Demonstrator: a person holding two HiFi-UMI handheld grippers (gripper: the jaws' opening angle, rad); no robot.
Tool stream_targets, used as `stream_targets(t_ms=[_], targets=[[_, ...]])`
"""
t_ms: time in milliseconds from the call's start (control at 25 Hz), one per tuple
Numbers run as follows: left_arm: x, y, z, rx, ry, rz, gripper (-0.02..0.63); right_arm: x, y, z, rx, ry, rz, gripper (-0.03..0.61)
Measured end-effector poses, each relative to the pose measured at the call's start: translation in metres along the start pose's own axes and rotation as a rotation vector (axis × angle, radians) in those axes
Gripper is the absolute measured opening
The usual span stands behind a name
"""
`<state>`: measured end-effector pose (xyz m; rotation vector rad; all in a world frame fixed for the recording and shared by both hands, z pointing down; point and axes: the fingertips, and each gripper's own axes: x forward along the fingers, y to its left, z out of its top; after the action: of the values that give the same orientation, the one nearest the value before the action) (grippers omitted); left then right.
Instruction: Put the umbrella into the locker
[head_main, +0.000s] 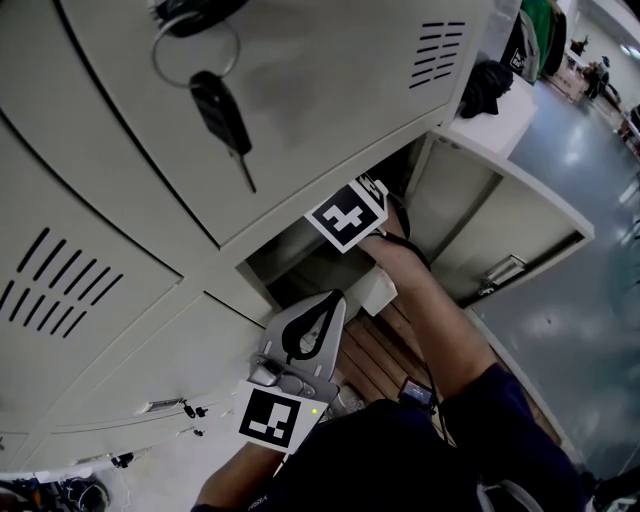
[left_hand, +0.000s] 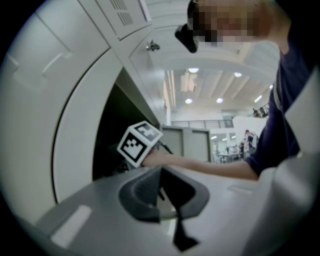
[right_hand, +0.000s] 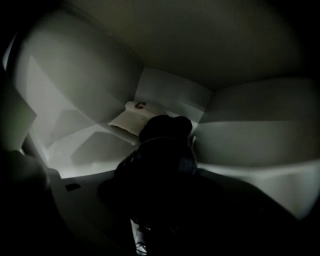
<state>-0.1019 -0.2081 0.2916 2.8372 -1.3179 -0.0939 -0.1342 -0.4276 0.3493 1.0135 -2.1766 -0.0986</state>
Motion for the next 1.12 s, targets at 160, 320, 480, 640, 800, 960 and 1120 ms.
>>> stream_targets(t_ms=[160,320,480,640,800,960,1120], targets=[[0.002,0.001,0.001,0.0,-0.001,0.002,0.002,0.0,-0.005,0.01,-0.02,-0.049,-0.01,0.229],[0.002,0.002,0.0,-0.003,0.002,0.004,0.002,-0.003,-0.002,-0.004,0.006,-0.001,0.013,0.253],[0.0,0.002,-0.001,-0.006,0.005,0.007,0.002,-0.017,-0.001,0.009,0.02,-0.111,0.01,0.265],[-0.002,0.001,-0.002,-0.005,0.013,0.014,0.002,-0.031,0.005,0.006,0.05,-0.159,0.001,0.265],[-0.004,-0.001,-0.002,0.001,0.021,0.017,0.002,-0.051,0.009,0.01,0.074,-0.244,-0.014,0.264],[-0.007,-0.004,-0.003,0.006,0.031,0.021,0.002,-0.075,0.014,0.007,0.096,-0.316,-0.031,0.264],[-0.009,-0.008,-0.008,0.02,0.053,0.014,0.002,-0.102,0.017,-0.001,0.125,-0.385,-0.042,0.262]])
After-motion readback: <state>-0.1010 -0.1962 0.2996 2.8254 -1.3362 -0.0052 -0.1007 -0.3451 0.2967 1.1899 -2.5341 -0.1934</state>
